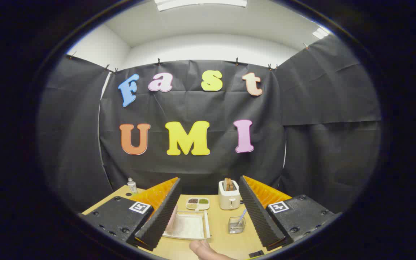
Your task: Take the plate from the dish rack, then take the spoon from the basket and place it into the plate.
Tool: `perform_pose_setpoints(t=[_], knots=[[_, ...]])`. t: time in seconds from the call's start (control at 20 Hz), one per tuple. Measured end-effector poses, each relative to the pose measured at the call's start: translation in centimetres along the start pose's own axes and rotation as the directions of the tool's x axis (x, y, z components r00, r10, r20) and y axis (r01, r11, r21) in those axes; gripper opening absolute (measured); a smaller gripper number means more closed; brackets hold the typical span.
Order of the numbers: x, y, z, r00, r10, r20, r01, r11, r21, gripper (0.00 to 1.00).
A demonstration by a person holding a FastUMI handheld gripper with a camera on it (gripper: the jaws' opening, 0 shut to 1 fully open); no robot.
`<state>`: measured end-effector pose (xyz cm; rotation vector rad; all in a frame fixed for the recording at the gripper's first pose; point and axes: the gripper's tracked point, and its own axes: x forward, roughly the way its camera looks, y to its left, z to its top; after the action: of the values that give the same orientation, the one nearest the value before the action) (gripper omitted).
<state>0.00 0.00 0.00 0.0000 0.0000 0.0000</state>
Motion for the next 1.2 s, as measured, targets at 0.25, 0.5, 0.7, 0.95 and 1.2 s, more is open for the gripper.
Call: perform_pose_setpoints(t=[0.25, 0.5, 0.7, 0.95, 1.2], knots=[[0.1, 2.1, -0.8, 0.999, 0.005, -0.041, -0.004, 1.0, 0.013, 1.0], [-0.2, 4.9, 0.1, 0.999, 0.034, -0.011, -0.034, 0.999, 0.003, 1.0], [0.1, 6.0, 0.6, 0.999, 0.042, -0.005, -0.042, 0.999, 0.006, 1.0], [2.2, 6.5, 0.5, 0.998, 0.064, -0.009, -0.064, 0.998, -0.025, 1.0], [6.2, 7.1, -0.2, 0.995, 0.08, -0.065, -0.084, 0.995, -0.048, 1.0]])
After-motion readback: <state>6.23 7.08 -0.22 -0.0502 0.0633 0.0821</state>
